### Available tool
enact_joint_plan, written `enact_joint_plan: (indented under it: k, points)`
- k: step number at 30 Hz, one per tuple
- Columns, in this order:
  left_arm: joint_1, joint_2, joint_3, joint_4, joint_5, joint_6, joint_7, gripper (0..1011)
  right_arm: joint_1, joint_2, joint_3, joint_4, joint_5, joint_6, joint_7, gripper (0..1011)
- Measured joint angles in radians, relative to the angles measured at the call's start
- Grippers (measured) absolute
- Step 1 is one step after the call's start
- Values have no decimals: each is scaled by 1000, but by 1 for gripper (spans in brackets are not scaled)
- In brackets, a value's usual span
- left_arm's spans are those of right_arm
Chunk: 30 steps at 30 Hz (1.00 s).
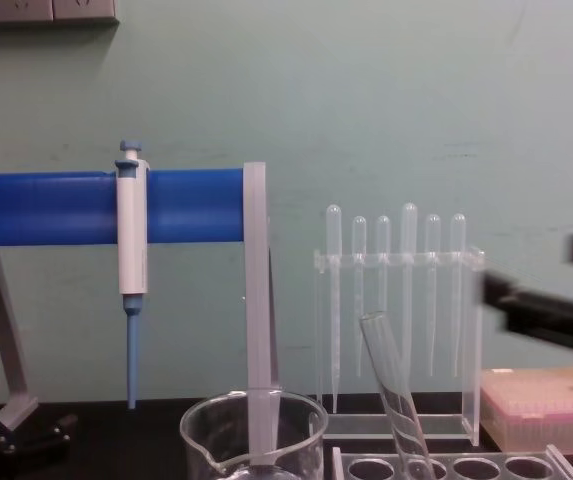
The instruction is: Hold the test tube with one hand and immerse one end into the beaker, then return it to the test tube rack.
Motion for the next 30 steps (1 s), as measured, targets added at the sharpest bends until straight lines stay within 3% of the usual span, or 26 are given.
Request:
enact_joint_plan:
  k: [3,8,15,19,22,30]
  points:
    - [0,0,0,0,0,0,0,1000,-40,-10,64,-12,-21,16,-66,1000]
    - [0,0,0,0,0,0,0,1000,-31,-42,99,50,-65,41,-136,1000]
    - [0,0,0,0,0,0,0,1000,44,-86,84,240,-136,57,-173,1002]
    - [0,0,0,0,0,0,0,1000,69,-98,70,294,-159,76,-167,1000]
    - [0,0,0,0,0,0,0,1000,79,-101,63,302,-176,100,-161,1000]
    - [0,0,0,0,0,0,0,1000,78,-100,63,301,-171,94,-158,1002]
